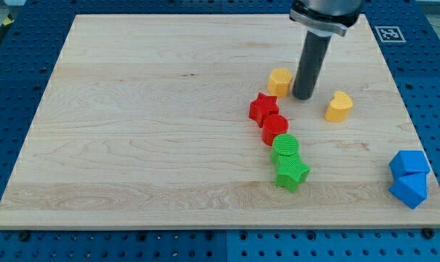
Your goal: Move the yellow heart towards the blue blocks
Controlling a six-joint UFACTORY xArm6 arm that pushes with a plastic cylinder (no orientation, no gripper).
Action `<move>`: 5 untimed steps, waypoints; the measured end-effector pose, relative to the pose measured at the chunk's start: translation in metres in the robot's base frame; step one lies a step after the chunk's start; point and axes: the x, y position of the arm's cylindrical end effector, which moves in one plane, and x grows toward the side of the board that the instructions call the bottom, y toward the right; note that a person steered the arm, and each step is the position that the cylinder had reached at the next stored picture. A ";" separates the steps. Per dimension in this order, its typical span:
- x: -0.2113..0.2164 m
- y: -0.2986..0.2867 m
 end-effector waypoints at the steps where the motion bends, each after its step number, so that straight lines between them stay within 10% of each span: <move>1: 0.015 0.013; 5: 0.015 0.077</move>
